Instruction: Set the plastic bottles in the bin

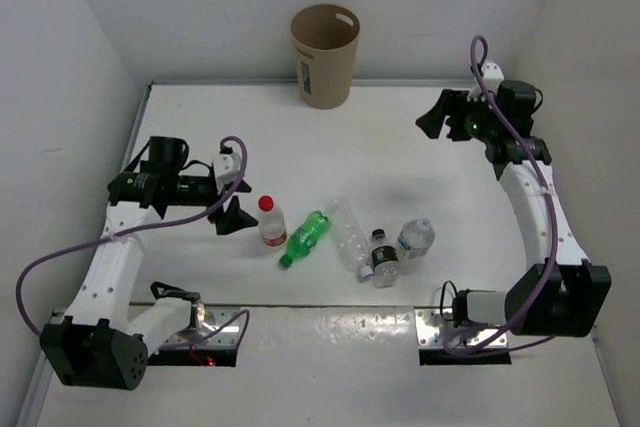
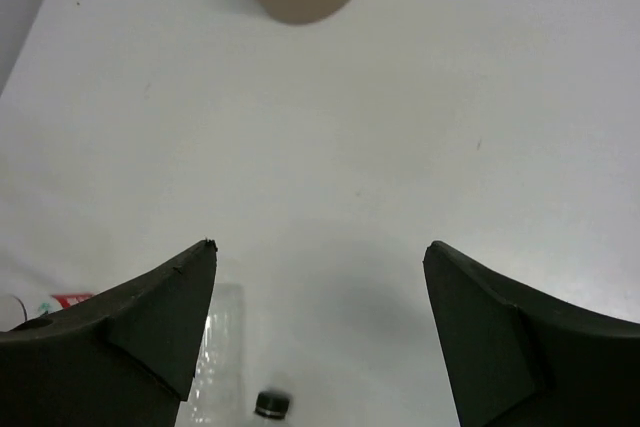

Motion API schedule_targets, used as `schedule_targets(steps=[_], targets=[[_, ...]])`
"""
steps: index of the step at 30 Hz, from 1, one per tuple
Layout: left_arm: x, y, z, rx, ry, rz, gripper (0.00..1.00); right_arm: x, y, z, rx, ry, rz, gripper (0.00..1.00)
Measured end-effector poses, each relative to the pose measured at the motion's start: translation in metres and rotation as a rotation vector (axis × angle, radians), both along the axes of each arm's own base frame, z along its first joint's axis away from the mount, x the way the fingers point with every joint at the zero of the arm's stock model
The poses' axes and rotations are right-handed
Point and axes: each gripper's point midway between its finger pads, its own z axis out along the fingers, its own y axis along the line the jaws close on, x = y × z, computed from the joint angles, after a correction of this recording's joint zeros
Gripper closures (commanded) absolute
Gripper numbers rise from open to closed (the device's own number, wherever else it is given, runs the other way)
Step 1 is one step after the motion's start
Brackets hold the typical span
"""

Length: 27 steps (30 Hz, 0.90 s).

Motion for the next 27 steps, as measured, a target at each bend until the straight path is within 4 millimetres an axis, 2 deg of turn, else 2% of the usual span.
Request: schedule_targets(steps=[3,8,14,19,23,27], targets=[[0.007,-0.005,-0.01,0.01,0.011,-0.01,0.12,-0.015,-0.006,-0.013,0.009,0.056,-0.014,0.17],[0.015,-0.015,-0.019,0.01,0.02,-0.028,0.2,-0.029,-0.012,0.001,0.016,0.025,-0.021,0.17],[0.024,-0.023,-0.022,-0.002,0.01,-0.026,0.28,-0.035,-0.021,0.006,0.021,0.022,-0.041,0.16],[0.027,-0.029,-0.025,-0.008,0.011,-0.032,0.4,-0.037,-0.024,0.003,0.024,0.036,-0.048,0.16],[0.029,-0.032,-0.026,-0.009,0.006,-0.038,0.54,-0.038,-0.024,0.0,0.023,0.043,-0.047,0.16],[0.031,-0.036,-0.026,-0.005,-0.007,-0.046,0.79,-0.04,-0.024,-0.007,0.017,0.062,-0.044,0.16]])
